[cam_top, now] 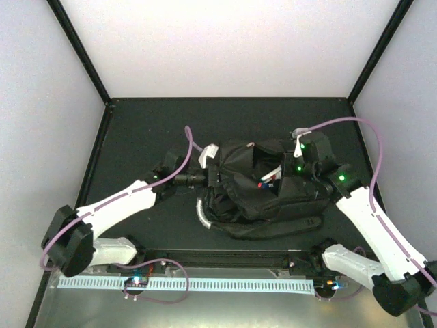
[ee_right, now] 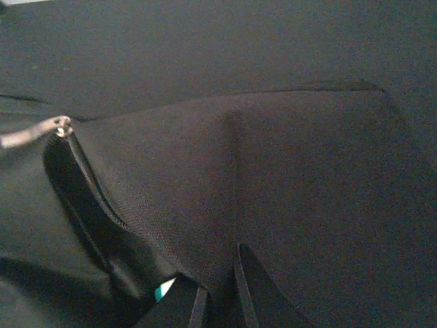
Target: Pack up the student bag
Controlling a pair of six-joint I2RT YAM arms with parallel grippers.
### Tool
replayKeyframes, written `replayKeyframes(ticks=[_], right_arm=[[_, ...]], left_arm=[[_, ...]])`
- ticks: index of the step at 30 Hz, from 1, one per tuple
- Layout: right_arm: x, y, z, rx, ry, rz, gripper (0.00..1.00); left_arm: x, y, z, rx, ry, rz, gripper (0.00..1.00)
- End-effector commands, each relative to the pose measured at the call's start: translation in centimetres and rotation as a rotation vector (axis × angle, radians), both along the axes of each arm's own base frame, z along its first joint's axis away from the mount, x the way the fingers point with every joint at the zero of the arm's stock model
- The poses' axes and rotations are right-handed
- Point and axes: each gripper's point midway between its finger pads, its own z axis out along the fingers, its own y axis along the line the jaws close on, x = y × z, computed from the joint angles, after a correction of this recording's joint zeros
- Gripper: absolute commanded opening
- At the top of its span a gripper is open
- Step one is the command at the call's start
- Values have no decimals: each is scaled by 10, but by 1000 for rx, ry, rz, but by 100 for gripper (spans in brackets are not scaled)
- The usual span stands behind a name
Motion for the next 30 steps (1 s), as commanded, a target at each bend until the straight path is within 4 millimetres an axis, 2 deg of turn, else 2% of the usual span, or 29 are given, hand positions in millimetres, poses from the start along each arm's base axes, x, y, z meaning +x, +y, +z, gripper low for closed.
replayKeyframes(ticks=[1,2,3,5,6,7,9,11,13,16,20,23,27,30], right_arm=[[28,-25,45,-106,-116,-150,2],[32,-30,63,-127,-148,-171,2],[35,-32,94,-122,-202,-180,2],[37,-33,135,-111,-258,-188,2],[37,-33,157,-94,-283,-186,2],[35,-31,176,-76,-302,-176,2],[28,-29,209,-37,-349,-149,2],[20,-31,233,-8,-396,-143,4],[15,-33,243,2,-418,-142,5],[17,-37,234,-25,-397,-160,5],[25,-42,208,-75,-347,-202,5],[28,-41,191,-86,-326,-203,5],[27,-36,169,-87,-293,-177,5],[26,-25,136,-75,-232,-130,5]], left_arm=[[24,-24,95,-176,-208,-96,2],[26,-30,108,-189,-219,-118,2],[29,-35,126,-208,-235,-140,2],[32,-44,165,-254,-267,-181,2],[32,-47,189,-285,-290,-199,2],[29,-48,222,-331,-331,-215,2],[21,-45,266,-407,-381,-242,2],[9,-38,307,-477,-422,-256,1],[-1,-30,334,-526,-459,-254,2],[-12,-19,358,-571,-498,-245,2],[-17,-16,362,-553,-496,-259,2],[-11,-19,342,-510,-467,-255,2],[8,-25,275,-418,-364,-235,2],[21,-27,212,-322,-279,-220,2]])
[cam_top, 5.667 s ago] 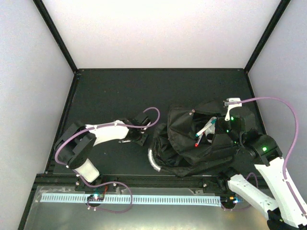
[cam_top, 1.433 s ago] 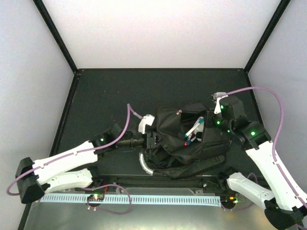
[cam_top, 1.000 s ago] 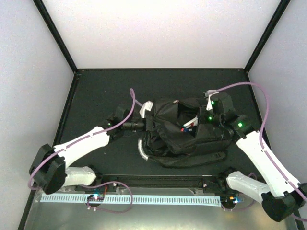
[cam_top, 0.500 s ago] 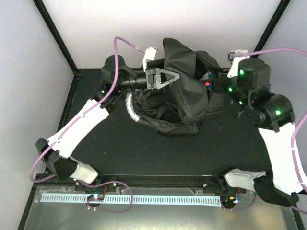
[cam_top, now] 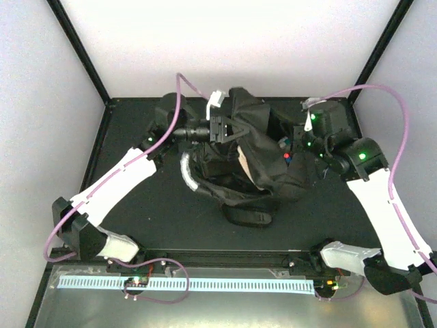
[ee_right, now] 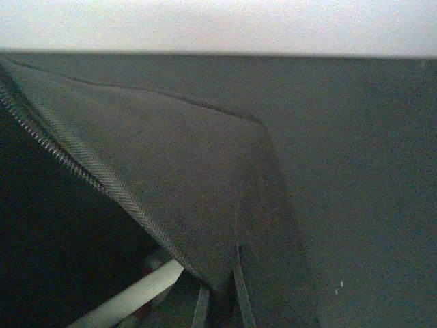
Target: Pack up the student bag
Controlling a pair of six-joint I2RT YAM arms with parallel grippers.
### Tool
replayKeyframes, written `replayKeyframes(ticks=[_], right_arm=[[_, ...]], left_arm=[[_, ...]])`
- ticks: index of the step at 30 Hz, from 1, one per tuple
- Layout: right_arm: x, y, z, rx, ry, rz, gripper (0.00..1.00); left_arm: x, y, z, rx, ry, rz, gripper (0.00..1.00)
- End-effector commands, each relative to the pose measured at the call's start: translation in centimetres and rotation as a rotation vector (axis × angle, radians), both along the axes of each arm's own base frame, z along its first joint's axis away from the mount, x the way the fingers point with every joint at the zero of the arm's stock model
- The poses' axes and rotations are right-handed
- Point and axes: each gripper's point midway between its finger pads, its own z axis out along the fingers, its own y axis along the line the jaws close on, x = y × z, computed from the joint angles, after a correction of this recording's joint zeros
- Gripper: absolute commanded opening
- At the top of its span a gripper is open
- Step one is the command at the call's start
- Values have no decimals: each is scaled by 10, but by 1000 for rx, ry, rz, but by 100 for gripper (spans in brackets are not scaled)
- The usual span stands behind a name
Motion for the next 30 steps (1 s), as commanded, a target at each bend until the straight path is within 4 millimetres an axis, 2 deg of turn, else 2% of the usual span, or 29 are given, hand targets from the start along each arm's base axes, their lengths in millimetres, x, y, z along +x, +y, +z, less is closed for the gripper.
replayKeyframes(ticks=[1,2,4,6,9,12,15,17,19,20,22,23,24,27,30], right_arm=[[2,4,-15,55,-41,3,6],[2,9,-33,61,-3,23,5],[0,11,-63,51,66,18,3],[-1,2,-77,22,89,-22,2],[-3,-14,-66,-10,33,-78,3],[-5,-19,-55,-35,-8,-78,5],[-4,-25,-62,-89,23,-102,4],[-2,-24,-74,-118,56,-99,4],[-1,-16,-84,-104,74,-74,4],[-1,-9,-89,-81,82,-51,4],[-2,8,-93,-5,85,9,4],[-3,17,-95,37,86,41,4],[-4,27,-102,78,93,72,4],[-7,60,-117,207,124,189,5],[-8,77,-142,265,176,233,9]], left_arm=[[-4,11,-34,38,-69,-16,2],[-1,12,-56,80,-35,-13,1],[3,17,-86,152,-14,-11,2],[7,25,-107,224,6,3,2],[9,39,-131,307,23,33,2],[10,47,-161,388,55,33,2],[15,65,-193,557,71,108,2],[17,78,-199,615,39,176,2],[18,89,-195,632,-2,235,8],[17,89,-193,620,-20,241,14],[9,86,-170,528,-85,233,22],[5,83,-162,479,-106,220,33],[0,81,-155,436,-121,210,38],[-10,77,-145,351,-164,179,40],[-14,78,-155,369,-145,154,46]])
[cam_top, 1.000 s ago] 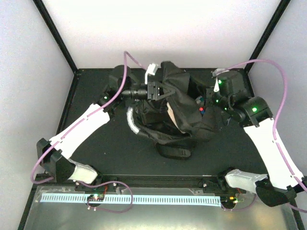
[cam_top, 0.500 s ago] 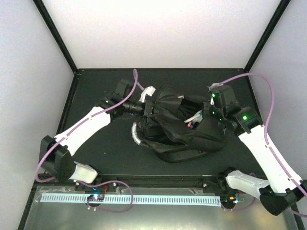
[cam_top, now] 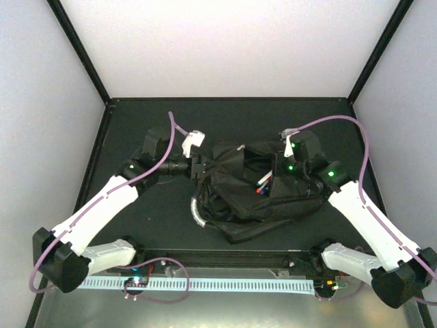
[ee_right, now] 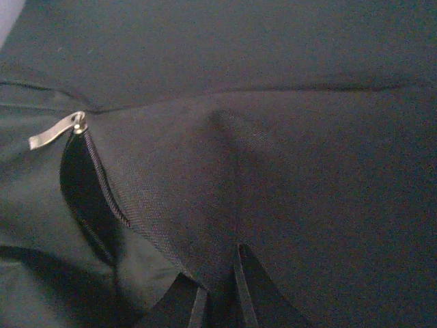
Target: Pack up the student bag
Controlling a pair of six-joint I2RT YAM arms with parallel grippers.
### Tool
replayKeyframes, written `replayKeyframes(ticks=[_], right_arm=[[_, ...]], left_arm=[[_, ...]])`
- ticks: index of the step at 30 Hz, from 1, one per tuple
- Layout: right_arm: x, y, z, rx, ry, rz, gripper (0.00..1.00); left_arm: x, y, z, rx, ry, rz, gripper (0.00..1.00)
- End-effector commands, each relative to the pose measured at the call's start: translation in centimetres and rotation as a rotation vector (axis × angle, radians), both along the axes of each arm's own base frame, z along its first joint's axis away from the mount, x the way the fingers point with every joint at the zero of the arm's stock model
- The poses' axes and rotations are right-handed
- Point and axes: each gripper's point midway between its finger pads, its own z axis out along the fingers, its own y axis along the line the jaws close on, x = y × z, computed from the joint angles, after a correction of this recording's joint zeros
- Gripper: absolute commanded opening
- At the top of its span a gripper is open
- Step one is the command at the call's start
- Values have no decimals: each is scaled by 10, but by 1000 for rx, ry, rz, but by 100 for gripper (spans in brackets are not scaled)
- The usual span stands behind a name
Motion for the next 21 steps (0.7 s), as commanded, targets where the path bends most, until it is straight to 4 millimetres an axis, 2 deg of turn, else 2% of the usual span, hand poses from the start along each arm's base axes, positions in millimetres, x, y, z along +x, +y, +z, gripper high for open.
replayKeyframes(ticks=[1,3,5,8,11,13,17,21], right_arm=[[4,41,-20,171,33,98,12],[3,47,-35,181,72,116,23],[0,47,-40,170,89,125,34],[-3,37,-34,127,56,117,47],[-12,27,-38,64,83,117,60],[-20,27,-40,43,108,140,67],[-44,43,-26,86,99,251,90],[-55,48,-6,125,57,296,98]], left_arm=[[-5,-4,1,-36,-19,-52,48],[-11,-4,-9,-28,-3,-72,50],[-20,-4,-19,-24,-5,-98,50],[-35,-8,-29,-7,-49,-147,50],[-50,-14,-35,-1,-110,-183,51],[-57,-17,-37,-8,-137,-194,54],[-67,-25,-38,-9,-176,-219,60],[-70,-33,-41,-1,-170,-236,60]])
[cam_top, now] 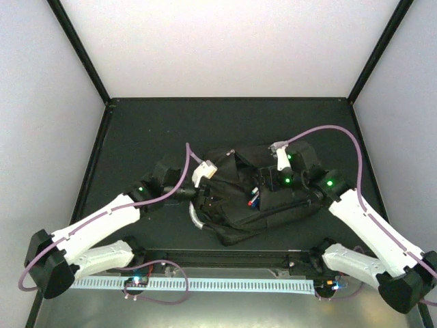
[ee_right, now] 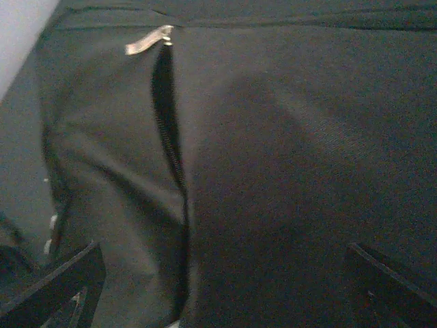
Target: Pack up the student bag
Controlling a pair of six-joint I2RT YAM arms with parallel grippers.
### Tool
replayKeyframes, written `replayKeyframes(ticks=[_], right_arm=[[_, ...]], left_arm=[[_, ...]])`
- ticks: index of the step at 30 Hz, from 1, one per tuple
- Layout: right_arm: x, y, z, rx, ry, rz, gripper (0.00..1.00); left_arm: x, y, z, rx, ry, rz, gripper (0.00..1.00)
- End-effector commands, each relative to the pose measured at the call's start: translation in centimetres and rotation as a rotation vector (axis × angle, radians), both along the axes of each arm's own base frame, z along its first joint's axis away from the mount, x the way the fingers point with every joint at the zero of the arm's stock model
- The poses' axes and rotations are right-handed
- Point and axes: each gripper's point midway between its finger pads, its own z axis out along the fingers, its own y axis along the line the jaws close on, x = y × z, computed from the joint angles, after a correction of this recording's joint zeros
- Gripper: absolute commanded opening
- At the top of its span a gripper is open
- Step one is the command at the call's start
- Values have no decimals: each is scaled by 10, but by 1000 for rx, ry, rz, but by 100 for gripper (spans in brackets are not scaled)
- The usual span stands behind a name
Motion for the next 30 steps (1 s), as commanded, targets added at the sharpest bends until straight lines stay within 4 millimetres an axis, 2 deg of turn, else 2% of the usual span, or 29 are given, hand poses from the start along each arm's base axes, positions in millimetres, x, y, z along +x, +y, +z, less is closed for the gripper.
replayKeyframes(ticks=[1,4,6,11,16,20,30], right_arm=[[-17,6,31,54,-43,74,100],[-26,11,42,27,-55,107,100],[-29,11,41,-14,-49,95,92],[-29,-10,23,-218,-42,-30,69],[-25,-18,7,-341,-33,-96,62],[-22,-12,8,-324,-46,-93,61],[-16,-1,30,-239,-119,-74,63]], left_arm=[[4,-10,10,-23,-75,-9,60],[2,-15,7,-19,-71,-28,59],[0,-19,6,-22,-58,-34,56],[-6,-34,4,-33,-29,-59,46],[-9,-46,8,-41,-55,-74,36],[-9,-48,13,-58,-71,-74,35],[-8,-48,20,-102,-52,-47,36]])
